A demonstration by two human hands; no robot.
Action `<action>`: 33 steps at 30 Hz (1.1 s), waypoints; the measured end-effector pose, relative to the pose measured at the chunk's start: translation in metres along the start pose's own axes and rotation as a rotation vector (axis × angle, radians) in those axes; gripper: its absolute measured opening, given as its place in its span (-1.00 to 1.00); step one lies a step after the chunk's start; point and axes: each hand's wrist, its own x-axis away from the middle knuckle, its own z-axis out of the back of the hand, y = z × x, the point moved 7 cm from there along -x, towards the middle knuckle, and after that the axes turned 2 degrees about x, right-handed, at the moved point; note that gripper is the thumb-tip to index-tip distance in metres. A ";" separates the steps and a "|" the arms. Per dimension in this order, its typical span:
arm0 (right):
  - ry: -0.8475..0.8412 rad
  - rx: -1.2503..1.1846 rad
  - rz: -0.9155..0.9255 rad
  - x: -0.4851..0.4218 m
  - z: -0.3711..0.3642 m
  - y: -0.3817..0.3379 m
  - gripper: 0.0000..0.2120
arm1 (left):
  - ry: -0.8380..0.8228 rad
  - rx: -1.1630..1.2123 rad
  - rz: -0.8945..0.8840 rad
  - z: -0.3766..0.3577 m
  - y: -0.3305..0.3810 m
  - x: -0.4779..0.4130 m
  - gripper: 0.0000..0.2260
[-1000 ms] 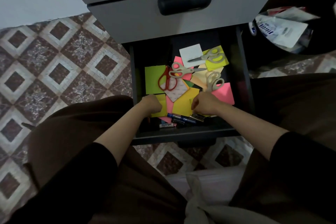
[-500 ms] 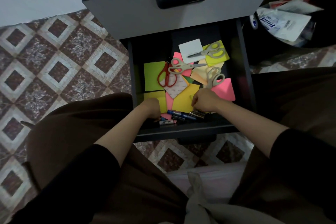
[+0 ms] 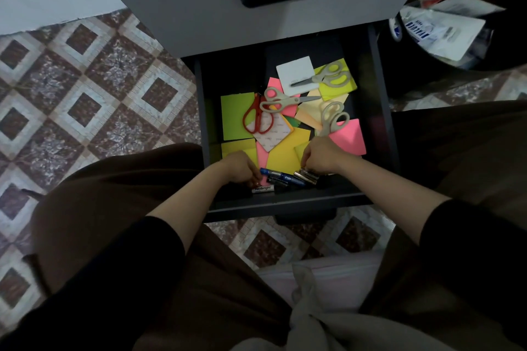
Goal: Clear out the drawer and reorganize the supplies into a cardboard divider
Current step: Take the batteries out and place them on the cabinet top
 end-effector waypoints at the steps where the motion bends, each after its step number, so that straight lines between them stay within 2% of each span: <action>1: -0.004 -0.015 -0.003 0.000 0.000 0.000 -0.74 | 0.002 -0.017 -0.010 -0.002 0.001 -0.002 -0.72; 7: -0.041 -0.113 -0.056 0.003 -0.003 0.001 -0.76 | 0.029 -0.071 -0.033 -0.002 0.003 -0.002 -0.72; 12: -0.050 -0.110 -0.084 0.006 -0.004 0.004 -0.75 | 0.065 -0.306 -0.106 -0.004 0.009 -0.005 -0.80; 17: -0.052 -0.132 -0.051 0.009 -0.002 0.000 -0.78 | 0.020 -0.429 -0.124 -0.004 0.009 -0.009 -0.79; 20: -0.085 -0.143 -0.050 0.013 -0.006 -0.002 -0.76 | 0.002 -0.417 -0.147 -0.005 0.011 -0.008 -0.85; 25: -0.068 -0.098 -0.060 0.013 -0.017 -0.006 -0.64 | 0.016 -0.383 -0.170 -0.009 0.014 -0.007 -0.80; 28: -0.065 -0.113 -0.067 0.014 -0.017 -0.008 -0.64 | 0.051 -0.368 -0.183 -0.008 0.016 -0.007 -0.81; 29: -0.052 -0.110 -0.071 0.015 -0.016 -0.008 -0.66 | 0.067 -0.353 -0.191 -0.007 0.017 -0.007 -0.83; 33: 0.034 -0.063 -0.091 0.018 -0.015 -0.009 -0.51 | 0.118 -0.291 -0.214 -0.004 0.018 -0.008 -0.86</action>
